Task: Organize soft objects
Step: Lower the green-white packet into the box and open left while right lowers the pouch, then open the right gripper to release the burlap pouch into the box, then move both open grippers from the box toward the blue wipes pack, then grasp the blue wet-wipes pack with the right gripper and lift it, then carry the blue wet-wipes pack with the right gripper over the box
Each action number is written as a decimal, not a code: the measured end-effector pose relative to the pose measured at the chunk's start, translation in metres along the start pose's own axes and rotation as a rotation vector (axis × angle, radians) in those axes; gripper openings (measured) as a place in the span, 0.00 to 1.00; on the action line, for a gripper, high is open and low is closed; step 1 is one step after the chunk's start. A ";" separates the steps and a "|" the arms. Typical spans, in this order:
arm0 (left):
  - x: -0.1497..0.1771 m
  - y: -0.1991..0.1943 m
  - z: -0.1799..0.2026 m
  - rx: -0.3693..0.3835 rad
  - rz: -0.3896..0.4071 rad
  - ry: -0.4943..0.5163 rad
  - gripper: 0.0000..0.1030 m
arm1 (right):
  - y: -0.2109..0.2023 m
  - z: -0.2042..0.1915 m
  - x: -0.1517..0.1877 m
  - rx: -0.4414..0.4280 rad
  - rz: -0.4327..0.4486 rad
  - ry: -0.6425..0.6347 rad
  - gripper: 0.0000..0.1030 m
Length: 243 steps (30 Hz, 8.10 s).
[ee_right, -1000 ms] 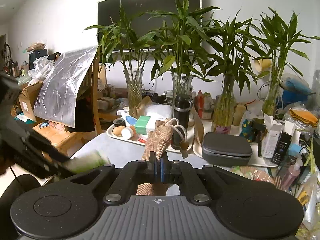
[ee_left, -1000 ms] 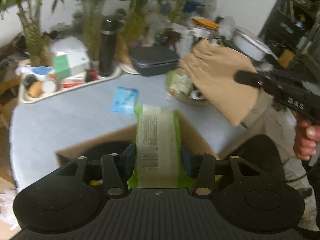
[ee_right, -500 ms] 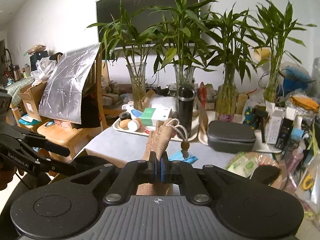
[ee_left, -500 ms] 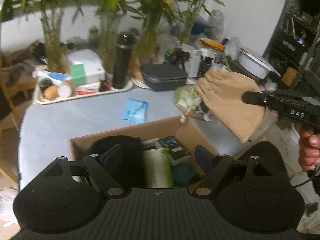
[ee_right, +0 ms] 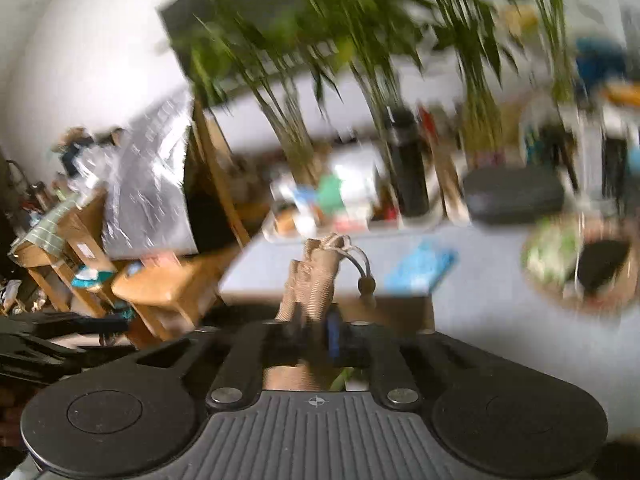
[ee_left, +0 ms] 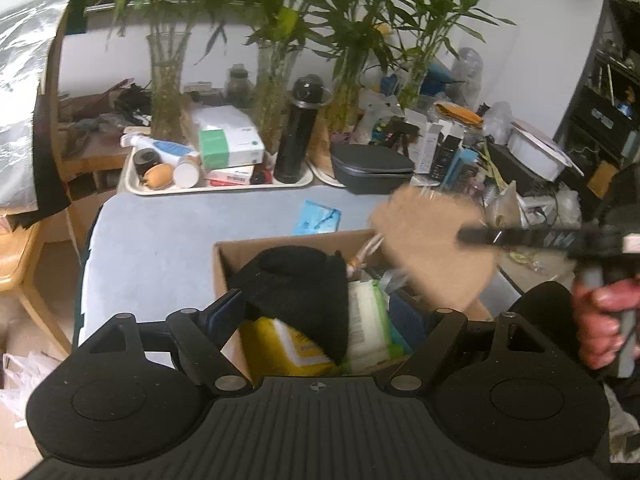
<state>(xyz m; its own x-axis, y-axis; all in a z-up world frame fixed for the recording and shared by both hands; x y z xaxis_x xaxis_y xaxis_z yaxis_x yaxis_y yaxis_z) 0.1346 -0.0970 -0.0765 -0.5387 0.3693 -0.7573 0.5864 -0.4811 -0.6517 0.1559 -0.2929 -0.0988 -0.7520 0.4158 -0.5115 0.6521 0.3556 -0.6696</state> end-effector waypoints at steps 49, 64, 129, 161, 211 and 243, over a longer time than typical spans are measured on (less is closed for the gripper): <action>0.007 -0.041 -0.014 -0.057 0.093 -0.013 0.77 | -0.052 -0.017 -0.006 0.176 0.128 -0.219 1.00; -0.018 -0.006 -0.034 -0.094 0.106 0.008 0.77 | -0.012 0.011 -0.035 0.173 0.128 -0.171 1.00; -0.040 0.184 -0.115 0.089 -0.340 -0.077 0.77 | 0.198 0.128 -0.089 0.313 -0.327 0.013 1.00; -0.016 0.223 -0.167 -0.016 -0.132 -0.197 0.77 | 0.335 0.123 -0.091 0.090 -0.309 -0.156 1.00; -0.012 0.224 -0.182 -0.167 -0.128 -0.161 0.77 | 0.309 0.087 -0.131 0.177 -0.122 -0.340 0.64; -0.048 0.155 -0.118 -0.113 -0.065 -0.062 0.77 | 0.129 0.039 -0.098 0.104 -0.035 -0.270 0.64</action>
<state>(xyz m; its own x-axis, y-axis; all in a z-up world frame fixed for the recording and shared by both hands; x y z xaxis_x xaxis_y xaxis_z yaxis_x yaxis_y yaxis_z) 0.3226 -0.0956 -0.1465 -0.6120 0.3449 -0.7117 0.6118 -0.3637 -0.7024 0.3104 -0.3207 -0.1563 -0.7811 0.1617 -0.6031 0.6227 0.2723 -0.7335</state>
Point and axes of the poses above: each gripper's, at about its wrist camera, not at the fingertips, and y roughly the way its jaws point, z to its right, x to its underside, the point moved 10 cm from there along y, roughly the way its jaws point, and after that the axes turned 12 degrees about y, right-handed, at the moved point
